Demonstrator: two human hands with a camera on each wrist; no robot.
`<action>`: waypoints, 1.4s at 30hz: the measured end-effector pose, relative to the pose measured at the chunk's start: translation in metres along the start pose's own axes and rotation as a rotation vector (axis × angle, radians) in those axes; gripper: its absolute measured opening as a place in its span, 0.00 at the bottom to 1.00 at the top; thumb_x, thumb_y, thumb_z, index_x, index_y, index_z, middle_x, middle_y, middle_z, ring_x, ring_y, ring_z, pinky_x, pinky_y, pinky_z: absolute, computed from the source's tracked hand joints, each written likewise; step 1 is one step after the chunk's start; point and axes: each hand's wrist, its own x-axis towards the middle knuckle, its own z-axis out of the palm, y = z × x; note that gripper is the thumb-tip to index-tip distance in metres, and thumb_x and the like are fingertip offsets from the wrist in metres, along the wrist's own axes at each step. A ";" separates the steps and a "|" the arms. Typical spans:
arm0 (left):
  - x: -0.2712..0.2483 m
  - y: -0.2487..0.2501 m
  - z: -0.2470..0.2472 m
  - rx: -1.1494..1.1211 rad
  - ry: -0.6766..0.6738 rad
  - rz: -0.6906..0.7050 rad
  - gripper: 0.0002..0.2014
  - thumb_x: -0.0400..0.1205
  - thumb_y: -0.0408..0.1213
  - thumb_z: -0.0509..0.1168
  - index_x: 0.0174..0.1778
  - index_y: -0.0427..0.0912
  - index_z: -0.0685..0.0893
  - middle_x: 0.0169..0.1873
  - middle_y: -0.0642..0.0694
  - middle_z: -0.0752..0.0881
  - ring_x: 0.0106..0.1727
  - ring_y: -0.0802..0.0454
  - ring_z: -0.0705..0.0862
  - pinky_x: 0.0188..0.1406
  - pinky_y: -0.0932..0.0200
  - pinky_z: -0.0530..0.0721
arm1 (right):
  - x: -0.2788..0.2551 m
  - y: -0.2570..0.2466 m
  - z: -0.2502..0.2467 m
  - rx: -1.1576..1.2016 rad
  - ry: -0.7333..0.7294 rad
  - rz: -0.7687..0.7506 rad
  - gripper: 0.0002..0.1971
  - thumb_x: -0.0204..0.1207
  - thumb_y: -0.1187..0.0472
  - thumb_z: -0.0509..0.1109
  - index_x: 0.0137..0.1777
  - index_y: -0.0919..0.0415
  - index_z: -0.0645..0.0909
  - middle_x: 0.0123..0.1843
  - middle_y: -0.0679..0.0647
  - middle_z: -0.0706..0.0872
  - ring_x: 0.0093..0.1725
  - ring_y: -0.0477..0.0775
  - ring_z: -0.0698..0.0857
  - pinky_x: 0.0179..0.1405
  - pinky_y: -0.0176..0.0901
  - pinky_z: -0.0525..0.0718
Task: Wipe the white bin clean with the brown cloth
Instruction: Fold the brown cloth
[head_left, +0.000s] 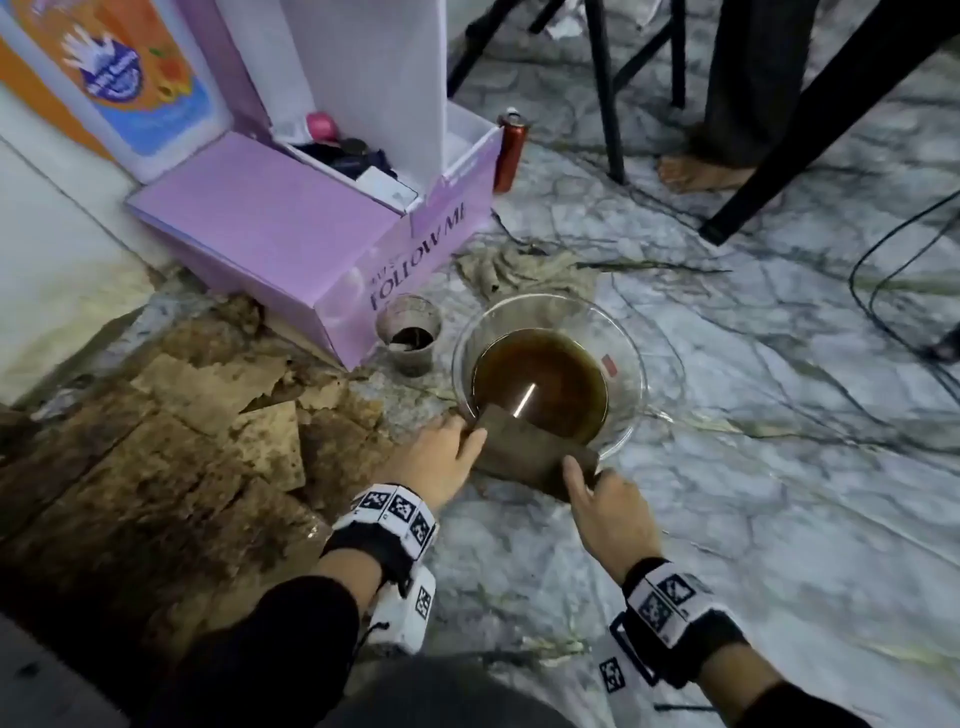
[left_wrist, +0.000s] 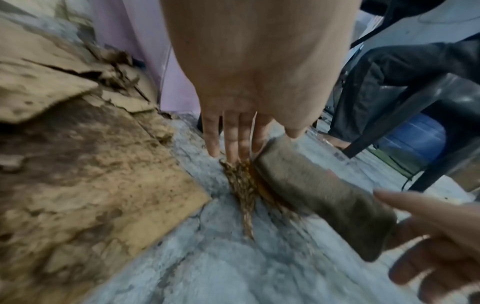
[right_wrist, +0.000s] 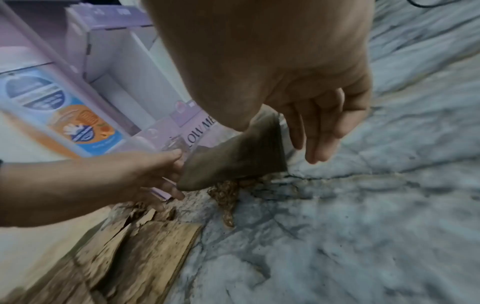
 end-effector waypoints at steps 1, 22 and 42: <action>0.004 0.000 0.005 -0.006 0.019 0.002 0.25 0.90 0.59 0.48 0.58 0.42 0.79 0.56 0.39 0.85 0.58 0.36 0.84 0.59 0.38 0.82 | 0.003 0.001 0.002 0.076 0.008 -0.004 0.34 0.85 0.32 0.55 0.53 0.67 0.81 0.50 0.64 0.87 0.52 0.67 0.87 0.48 0.54 0.80; -0.024 0.017 0.005 -0.319 0.306 0.079 0.21 0.90 0.49 0.59 0.33 0.43 0.69 0.23 0.46 0.73 0.26 0.52 0.77 0.30 0.50 0.73 | -0.007 -0.006 0.002 0.445 0.148 -0.295 0.27 0.90 0.50 0.62 0.27 0.56 0.64 0.21 0.48 0.69 0.23 0.46 0.75 0.23 0.37 0.68; -0.205 0.024 -0.184 -0.457 0.928 0.057 0.20 0.90 0.52 0.56 0.37 0.44 0.78 0.29 0.47 0.79 0.32 0.52 0.79 0.29 0.57 0.73 | -0.110 -0.188 -0.153 0.359 0.057 -0.979 0.28 0.89 0.46 0.61 0.27 0.58 0.64 0.22 0.52 0.67 0.23 0.54 0.70 0.26 0.45 0.66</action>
